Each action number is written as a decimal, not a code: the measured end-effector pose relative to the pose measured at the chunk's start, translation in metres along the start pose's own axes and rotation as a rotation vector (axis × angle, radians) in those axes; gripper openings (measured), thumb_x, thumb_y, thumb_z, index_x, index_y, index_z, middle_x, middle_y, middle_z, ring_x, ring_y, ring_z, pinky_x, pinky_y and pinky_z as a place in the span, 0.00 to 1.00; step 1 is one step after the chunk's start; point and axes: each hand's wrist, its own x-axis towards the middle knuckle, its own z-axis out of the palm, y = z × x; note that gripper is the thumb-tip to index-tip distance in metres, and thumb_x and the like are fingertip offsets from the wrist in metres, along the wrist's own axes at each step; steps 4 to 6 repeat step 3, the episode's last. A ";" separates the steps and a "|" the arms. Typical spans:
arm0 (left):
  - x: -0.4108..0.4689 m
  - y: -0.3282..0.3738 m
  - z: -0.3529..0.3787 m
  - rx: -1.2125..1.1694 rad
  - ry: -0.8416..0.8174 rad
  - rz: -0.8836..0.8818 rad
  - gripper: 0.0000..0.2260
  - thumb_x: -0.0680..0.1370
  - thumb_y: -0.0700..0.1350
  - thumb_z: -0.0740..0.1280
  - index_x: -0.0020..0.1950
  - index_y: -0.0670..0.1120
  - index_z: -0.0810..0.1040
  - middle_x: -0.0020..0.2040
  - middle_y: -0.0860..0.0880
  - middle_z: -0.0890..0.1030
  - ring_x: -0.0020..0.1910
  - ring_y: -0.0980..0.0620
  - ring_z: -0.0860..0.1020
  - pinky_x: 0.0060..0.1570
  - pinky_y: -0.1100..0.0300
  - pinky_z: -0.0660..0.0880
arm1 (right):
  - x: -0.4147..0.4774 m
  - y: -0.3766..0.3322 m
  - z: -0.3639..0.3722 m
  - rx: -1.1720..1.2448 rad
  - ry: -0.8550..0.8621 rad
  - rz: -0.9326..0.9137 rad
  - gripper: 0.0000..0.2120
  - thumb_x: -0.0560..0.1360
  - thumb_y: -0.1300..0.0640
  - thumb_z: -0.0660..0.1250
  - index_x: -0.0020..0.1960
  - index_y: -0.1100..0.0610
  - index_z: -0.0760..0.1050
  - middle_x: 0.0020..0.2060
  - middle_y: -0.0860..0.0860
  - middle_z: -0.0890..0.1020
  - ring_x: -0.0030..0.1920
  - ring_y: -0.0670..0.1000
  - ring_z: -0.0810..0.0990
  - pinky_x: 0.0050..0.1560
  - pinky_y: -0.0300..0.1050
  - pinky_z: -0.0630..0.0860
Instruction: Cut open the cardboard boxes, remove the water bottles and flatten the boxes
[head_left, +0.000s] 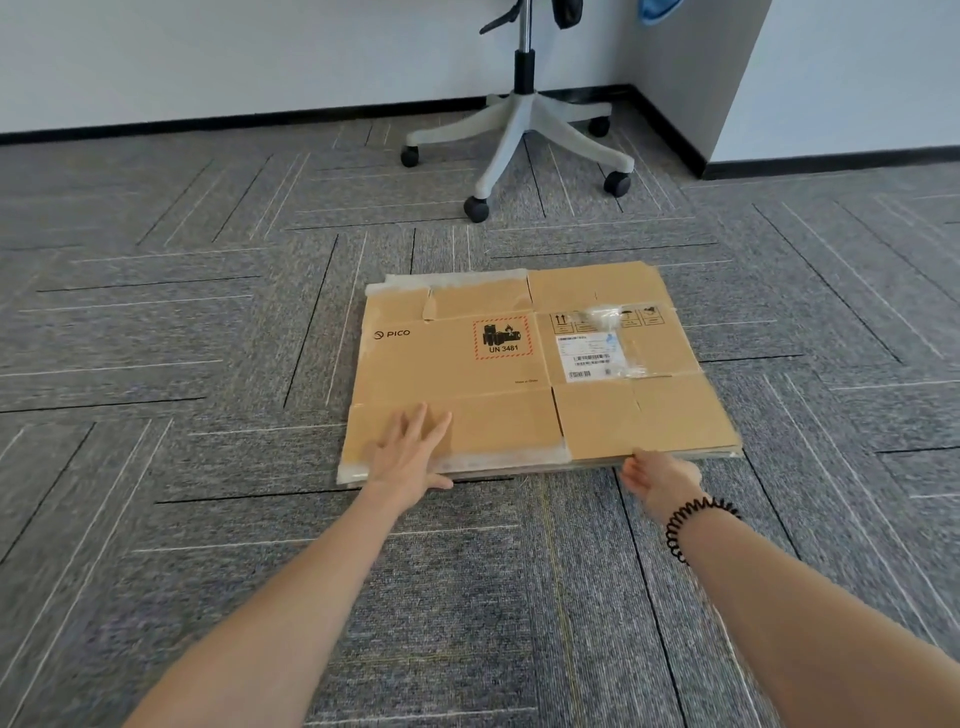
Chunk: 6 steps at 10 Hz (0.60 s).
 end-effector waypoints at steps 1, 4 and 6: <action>0.001 0.000 -0.010 -0.036 -0.035 0.005 0.48 0.71 0.65 0.68 0.79 0.60 0.39 0.80 0.50 0.36 0.79 0.41 0.41 0.73 0.36 0.58 | -0.006 -0.009 -0.003 -0.165 -0.026 -0.073 0.08 0.78 0.62 0.66 0.54 0.65 0.75 0.40 0.56 0.80 0.38 0.50 0.80 0.42 0.44 0.79; 0.004 -0.003 -0.028 -0.171 -0.032 0.084 0.46 0.70 0.61 0.72 0.80 0.56 0.50 0.81 0.51 0.45 0.79 0.46 0.46 0.74 0.40 0.55 | -0.025 -0.026 0.003 -0.472 -0.027 -0.182 0.13 0.79 0.58 0.65 0.57 0.67 0.73 0.33 0.55 0.76 0.26 0.48 0.74 0.19 0.34 0.69; 0.004 -0.003 -0.028 -0.171 -0.032 0.084 0.46 0.70 0.61 0.72 0.80 0.56 0.50 0.81 0.51 0.45 0.79 0.46 0.46 0.74 0.40 0.55 | -0.025 -0.026 0.003 -0.472 -0.027 -0.182 0.13 0.79 0.58 0.65 0.57 0.67 0.73 0.33 0.55 0.76 0.26 0.48 0.74 0.19 0.34 0.69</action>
